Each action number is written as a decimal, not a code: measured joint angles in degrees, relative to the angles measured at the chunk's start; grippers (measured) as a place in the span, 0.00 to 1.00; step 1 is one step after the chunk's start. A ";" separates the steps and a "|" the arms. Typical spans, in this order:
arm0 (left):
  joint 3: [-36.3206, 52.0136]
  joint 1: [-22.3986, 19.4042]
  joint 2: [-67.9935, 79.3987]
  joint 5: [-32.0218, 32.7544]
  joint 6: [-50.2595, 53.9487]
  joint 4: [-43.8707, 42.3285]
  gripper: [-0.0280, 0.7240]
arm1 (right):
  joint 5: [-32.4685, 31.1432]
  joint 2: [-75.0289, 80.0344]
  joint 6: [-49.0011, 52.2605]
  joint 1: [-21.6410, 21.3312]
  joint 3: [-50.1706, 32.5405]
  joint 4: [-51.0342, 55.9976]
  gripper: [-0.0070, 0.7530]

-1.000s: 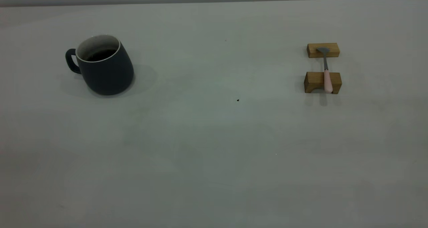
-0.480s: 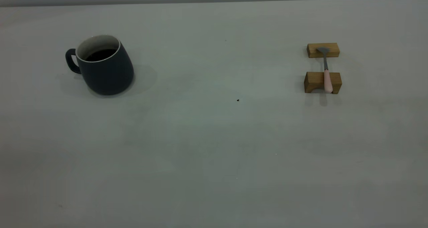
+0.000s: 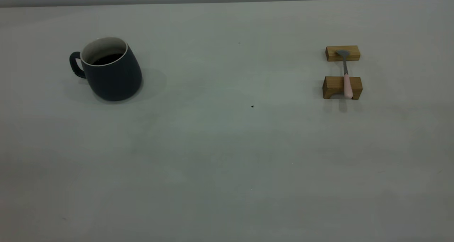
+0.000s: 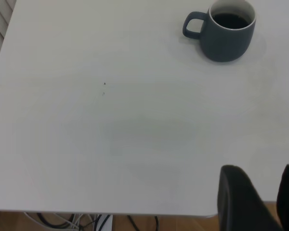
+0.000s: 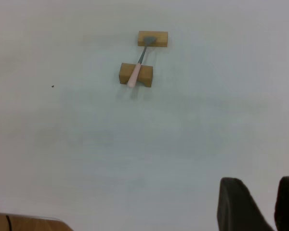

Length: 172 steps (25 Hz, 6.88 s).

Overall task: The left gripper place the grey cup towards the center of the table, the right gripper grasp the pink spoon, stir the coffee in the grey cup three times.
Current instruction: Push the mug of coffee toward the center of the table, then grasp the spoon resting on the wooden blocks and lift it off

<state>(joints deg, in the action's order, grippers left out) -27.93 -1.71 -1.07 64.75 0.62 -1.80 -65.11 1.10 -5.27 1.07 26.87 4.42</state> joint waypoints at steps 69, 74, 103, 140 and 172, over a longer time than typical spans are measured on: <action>-52.07 6.35 130.84 -39.63 -82.62 -12.00 0.80 | 0.00 0.00 0.00 0.00 0.00 0.00 0.32; -52.30 6.35 132.49 -40.72 -82.61 -12.00 0.77 | 0.00 0.00 0.00 0.00 0.00 0.00 0.32; -52.42 13.09 132.76 -40.82 -74.93 -12.89 0.32 | 0.00 0.00 0.00 0.00 0.00 0.00 0.32; -52.42 30.16 133.75 -47.34 -55.50 -12.68 0.32 | 0.00 0.00 0.00 0.00 0.00 0.00 0.32; -52.42 30.22 108.65 -26.10 -27.03 -13.31 0.79 | 0.00 0.00 0.00 0.00 0.00 0.00 0.32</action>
<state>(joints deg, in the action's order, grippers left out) -80.35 28.51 107.58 38.65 -26.40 -15.11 -65.11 1.10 -5.27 1.07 26.87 4.42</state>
